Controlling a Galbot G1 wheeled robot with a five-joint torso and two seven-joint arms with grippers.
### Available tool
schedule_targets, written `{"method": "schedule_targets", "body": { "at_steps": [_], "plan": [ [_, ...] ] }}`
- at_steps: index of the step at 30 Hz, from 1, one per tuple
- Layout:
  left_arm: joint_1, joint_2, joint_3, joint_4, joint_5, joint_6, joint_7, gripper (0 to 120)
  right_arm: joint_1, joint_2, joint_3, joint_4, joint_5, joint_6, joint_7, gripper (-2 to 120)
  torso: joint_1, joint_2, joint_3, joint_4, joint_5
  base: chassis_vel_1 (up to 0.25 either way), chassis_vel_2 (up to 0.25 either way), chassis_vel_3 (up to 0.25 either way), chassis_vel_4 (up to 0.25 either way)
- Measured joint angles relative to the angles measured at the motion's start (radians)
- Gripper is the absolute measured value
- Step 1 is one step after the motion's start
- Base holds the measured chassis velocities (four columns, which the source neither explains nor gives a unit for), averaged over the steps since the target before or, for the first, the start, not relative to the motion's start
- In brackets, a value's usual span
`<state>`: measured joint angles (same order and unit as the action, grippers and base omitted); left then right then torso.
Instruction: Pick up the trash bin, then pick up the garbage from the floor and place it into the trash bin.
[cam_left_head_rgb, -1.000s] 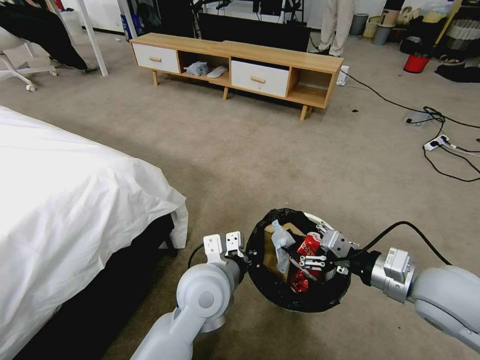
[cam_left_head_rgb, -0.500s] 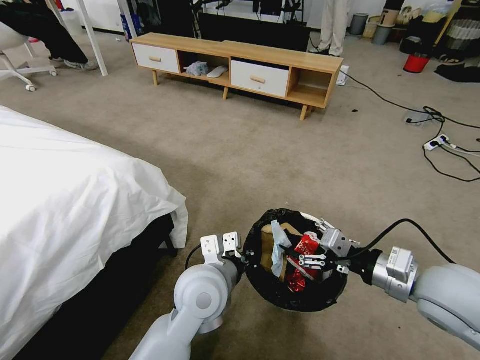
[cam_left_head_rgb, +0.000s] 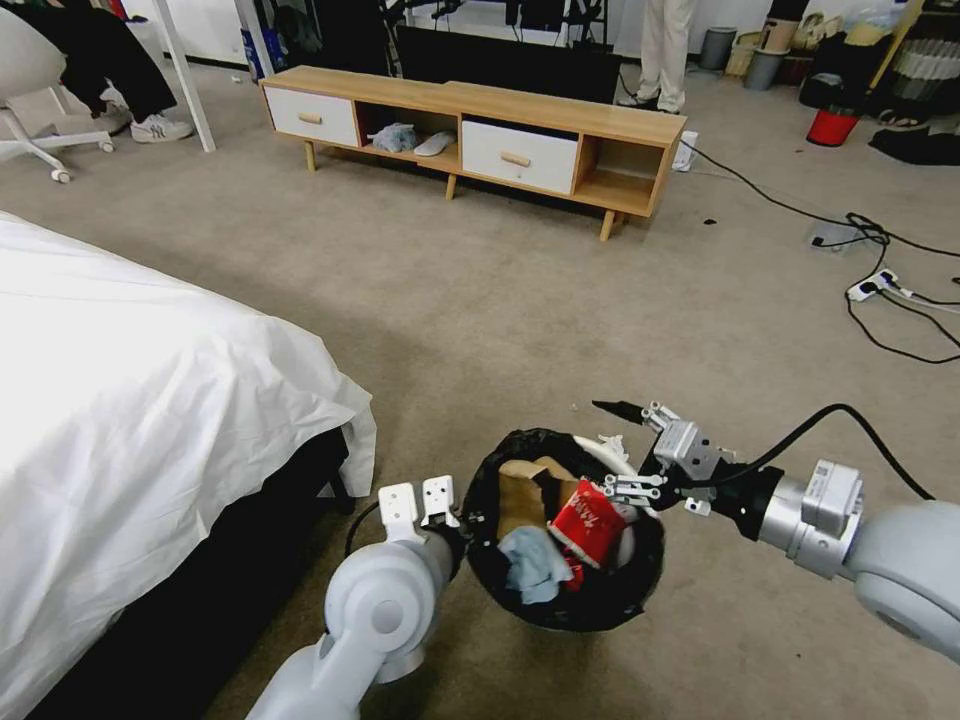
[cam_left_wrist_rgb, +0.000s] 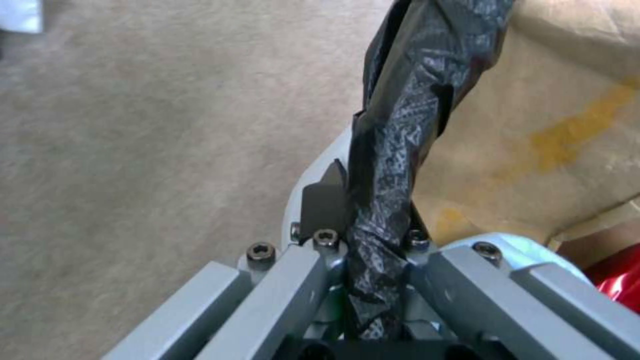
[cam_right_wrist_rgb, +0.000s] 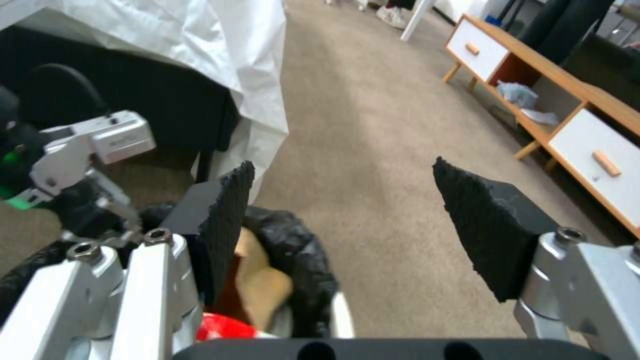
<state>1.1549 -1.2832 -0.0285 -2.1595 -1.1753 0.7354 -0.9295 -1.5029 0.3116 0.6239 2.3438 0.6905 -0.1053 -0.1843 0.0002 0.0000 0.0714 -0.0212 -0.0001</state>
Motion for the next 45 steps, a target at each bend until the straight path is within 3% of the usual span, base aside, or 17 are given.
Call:
{"method": "schedule_targets", "body": {
  "at_steps": [12, 19, 23, 25, 32, 34, 45],
  "plan": [
    [0.09, 0.035, -0.063, -0.031, 0.04, 0.0, 0.003, 1, 0.021, 0.004, 0.025, 0.014, 0.053, 0.003, 0.024, 73, 0.0, 0.0, 0.0, 0.0, -0.0001, 0.0, 0.0, 0.0, 0.0],
    [0.111, 0.03, -0.07, -0.049, 0.044, 0.0, 0.003, 1, 0.027, 0.017, 0.029, 0.009, 0.074, 0.008, 0.032, 73, 0.0, 0.0, 0.0, -0.0001, 0.0001, 0.0, 0.0, 0.0, 0.0],
    [0.118, 0.047, -0.074, -0.06, 0.036, 0.0, -0.003, 1, 0.034, 0.029, 0.032, 0.002, 0.108, 0.008, 0.046, 73, 0.0, 0.0, 0.0, 0.0, 0.0, 0.0, 0.0, 0.0, 0.0],
    [0.112, 0.089, -0.082, -0.077, -0.004, 0.0, -0.025, 1, 0.042, 0.036, 0.035, -0.014, 0.14, 0.002, 0.067, 73, 0.0, 0.0, 0.0, -0.0001, 0.0, 0.0, 0.0, 0.0, 0.0],
    [0.11, 0.15, -0.1, -0.104, -0.065, 0.0, -0.069, 1, 0.05, 0.041, 0.025, -0.044, 0.175, -0.051, 0.124, 73, 0.0, 0.0, 0.0, 0.0, 0.0001, 0.0, 0.0, 0.0, 0.0],
    [0.115, 0.187, -0.116, -0.123, -0.102, 0.0, -0.098, 1, 0.053, 0.044, 0.016, -0.073, 0.181, -0.085, 0.14, 73, 0.0, 0.0, 0.0, 0.0, 0.0001, 0.0, 0.0, 0.0, 0.0],
    [0.093, 0.228, -0.113, -0.18, -0.209, 0.0, -0.212, 1, 0.036, 0.064, 0.008, -0.11, 0.182, -0.12, 0.165, 73, 0.0, 0.0, 0.0, -0.0001, 0.0, 0.0, 0.0, 0.0, 0.0]
  ]
}}
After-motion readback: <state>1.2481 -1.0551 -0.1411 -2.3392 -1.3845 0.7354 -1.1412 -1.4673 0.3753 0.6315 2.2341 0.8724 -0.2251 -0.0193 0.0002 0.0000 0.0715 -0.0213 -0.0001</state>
